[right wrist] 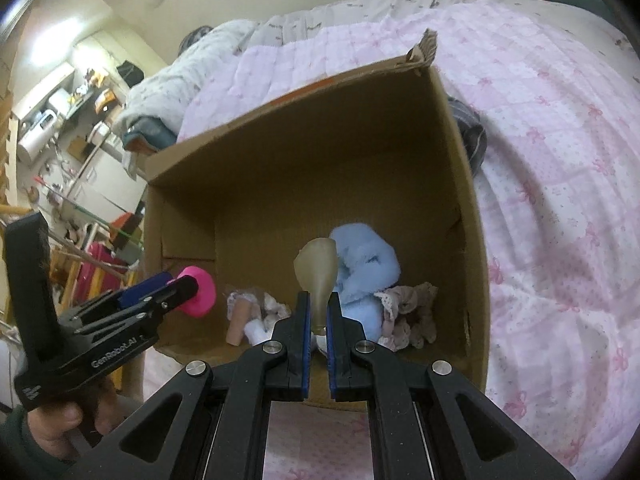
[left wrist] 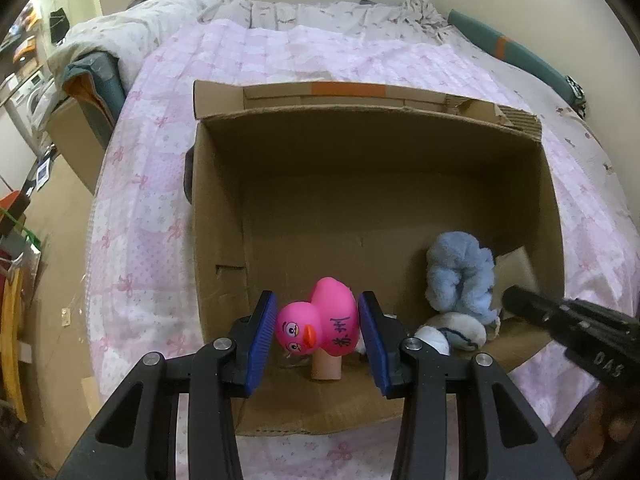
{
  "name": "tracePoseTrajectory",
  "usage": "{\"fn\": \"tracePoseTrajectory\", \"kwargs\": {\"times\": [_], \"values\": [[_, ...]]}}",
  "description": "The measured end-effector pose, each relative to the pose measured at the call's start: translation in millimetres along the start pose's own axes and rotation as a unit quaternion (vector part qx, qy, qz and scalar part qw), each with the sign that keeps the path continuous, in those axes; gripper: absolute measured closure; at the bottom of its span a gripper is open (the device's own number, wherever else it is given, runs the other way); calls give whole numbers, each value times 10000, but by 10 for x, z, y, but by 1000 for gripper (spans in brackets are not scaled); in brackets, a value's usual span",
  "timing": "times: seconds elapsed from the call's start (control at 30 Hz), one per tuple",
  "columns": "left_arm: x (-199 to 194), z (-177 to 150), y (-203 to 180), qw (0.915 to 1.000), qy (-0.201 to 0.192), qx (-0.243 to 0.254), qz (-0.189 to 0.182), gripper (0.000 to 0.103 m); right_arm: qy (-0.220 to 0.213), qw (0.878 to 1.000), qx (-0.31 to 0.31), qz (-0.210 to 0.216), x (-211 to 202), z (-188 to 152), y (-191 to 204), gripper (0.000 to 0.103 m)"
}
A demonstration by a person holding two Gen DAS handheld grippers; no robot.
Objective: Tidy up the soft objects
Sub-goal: 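Carry the duck and pad into the box and open both grippers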
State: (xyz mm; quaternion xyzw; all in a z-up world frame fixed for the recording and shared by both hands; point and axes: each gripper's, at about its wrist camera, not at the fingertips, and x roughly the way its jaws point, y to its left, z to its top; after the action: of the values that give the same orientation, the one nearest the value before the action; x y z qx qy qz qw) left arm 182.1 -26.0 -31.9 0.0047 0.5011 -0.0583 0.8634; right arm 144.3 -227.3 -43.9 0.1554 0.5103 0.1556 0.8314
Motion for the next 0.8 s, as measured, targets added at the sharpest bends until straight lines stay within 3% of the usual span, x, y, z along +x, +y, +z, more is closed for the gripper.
{"fn": "tracePoseTrajectory", "kwargs": {"times": [0.2,0.7,0.8], "values": [[27,5,-17,9997,16,16,-223,64,196,9998,35,-41,99,-16,-18,95],[44,-28,-61,9999,53,144,-70,64,219,9997,31,-53,115,-36,7,92],[45,-33,-64,9998,91,130,-88,57,220,9997,50,-39,119,-43,2,91]]}}
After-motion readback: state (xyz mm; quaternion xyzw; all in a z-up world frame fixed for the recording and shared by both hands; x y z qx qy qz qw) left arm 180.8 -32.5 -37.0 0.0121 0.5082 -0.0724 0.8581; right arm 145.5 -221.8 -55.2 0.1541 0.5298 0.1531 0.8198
